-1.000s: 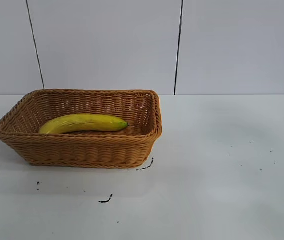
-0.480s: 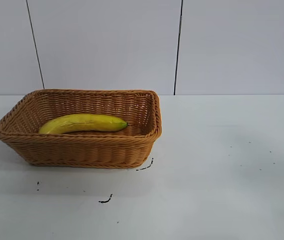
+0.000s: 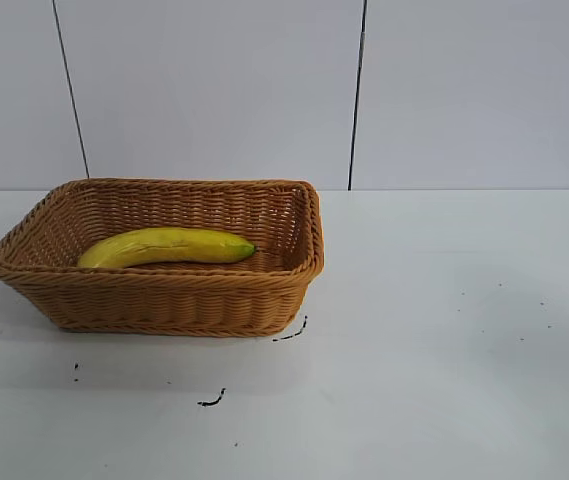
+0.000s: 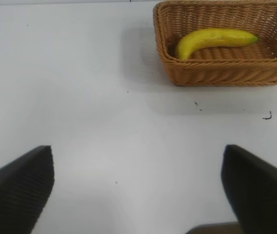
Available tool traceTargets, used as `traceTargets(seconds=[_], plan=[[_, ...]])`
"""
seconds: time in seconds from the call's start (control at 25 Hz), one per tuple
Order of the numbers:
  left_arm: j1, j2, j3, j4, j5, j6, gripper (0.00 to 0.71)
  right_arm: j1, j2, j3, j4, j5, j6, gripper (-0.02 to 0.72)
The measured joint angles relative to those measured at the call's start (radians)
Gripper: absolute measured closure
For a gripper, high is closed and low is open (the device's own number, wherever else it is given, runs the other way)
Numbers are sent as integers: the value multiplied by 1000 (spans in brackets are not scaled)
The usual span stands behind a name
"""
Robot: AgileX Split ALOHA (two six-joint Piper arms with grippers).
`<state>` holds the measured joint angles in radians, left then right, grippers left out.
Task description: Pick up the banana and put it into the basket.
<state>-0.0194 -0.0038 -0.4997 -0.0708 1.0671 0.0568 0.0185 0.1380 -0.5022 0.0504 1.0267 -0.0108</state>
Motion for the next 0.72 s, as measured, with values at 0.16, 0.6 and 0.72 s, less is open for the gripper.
traceTargets(seconds=[0.16, 0.6, 0.72], plan=[[0, 0, 0, 0, 0, 0, 17, 0, -105, 0, -17, 0, 5, 13], [0, 0, 0, 0, 0, 0, 17, 0, -143, 0, -23, 1, 11, 13], [0, 0, 0, 0, 0, 0, 17, 0, -143, 0, -24, 1, 11, 13]])
